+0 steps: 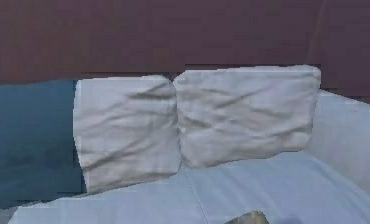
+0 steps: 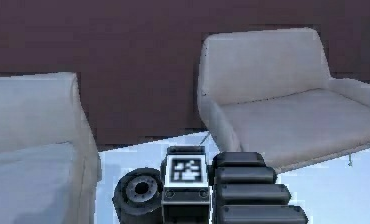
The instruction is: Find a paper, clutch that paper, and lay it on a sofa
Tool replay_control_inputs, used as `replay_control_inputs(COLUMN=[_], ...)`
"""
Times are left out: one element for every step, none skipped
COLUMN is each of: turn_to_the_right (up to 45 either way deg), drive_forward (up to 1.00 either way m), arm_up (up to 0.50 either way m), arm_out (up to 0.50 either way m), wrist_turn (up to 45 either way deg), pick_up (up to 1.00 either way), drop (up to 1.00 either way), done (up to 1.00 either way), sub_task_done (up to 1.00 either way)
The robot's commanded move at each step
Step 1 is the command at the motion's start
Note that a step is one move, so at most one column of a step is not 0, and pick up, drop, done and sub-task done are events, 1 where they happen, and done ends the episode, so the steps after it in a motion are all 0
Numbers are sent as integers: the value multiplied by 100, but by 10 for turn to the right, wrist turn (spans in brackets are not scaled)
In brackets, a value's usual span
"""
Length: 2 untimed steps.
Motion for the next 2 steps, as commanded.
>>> replay_control_inputs(turn_to_the_right=[450, 90], drive_forward=[0, 0], arm_up=[0, 0], arm_out=[0, 0], wrist_turn=[0, 0], pick_up=[0, 0], drop=[0, 0], done=[0, 0], sub_task_done=[0, 0])
